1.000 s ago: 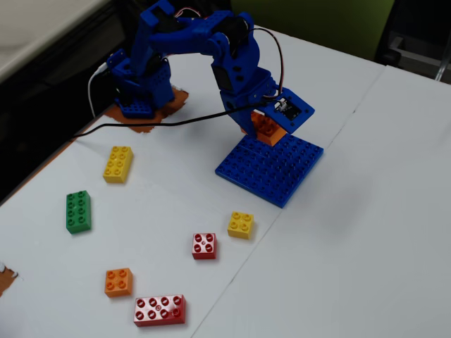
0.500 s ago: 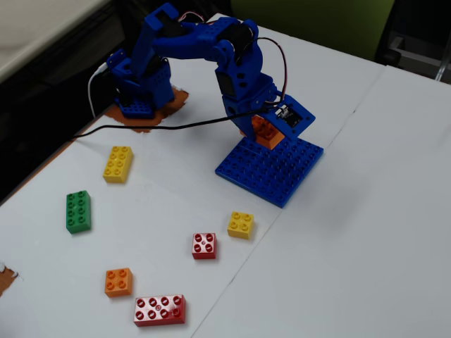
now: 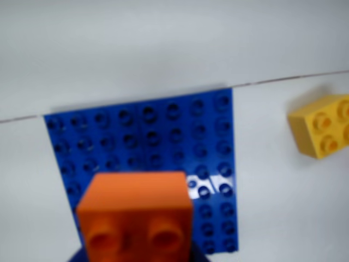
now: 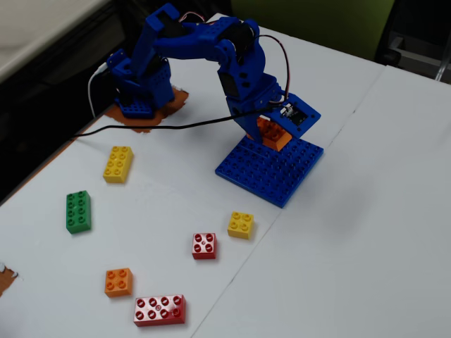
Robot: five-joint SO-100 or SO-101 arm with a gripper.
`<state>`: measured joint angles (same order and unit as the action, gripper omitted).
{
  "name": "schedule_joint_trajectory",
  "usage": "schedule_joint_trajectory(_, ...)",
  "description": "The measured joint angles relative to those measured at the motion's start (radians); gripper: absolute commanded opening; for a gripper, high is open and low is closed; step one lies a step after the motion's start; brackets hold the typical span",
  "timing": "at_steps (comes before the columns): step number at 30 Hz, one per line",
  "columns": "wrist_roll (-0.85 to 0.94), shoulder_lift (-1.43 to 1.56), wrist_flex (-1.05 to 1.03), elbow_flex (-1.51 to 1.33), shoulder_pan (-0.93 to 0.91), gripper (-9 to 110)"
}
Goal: Pick up the 2x4 orange block and go up the 8x8 blue block.
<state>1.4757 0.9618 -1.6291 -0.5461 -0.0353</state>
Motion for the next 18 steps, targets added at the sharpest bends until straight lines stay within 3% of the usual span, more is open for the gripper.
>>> schedule_joint_trajectory(18, -0.009, -0.005, 0.000, 0.000, 0.009, 0)
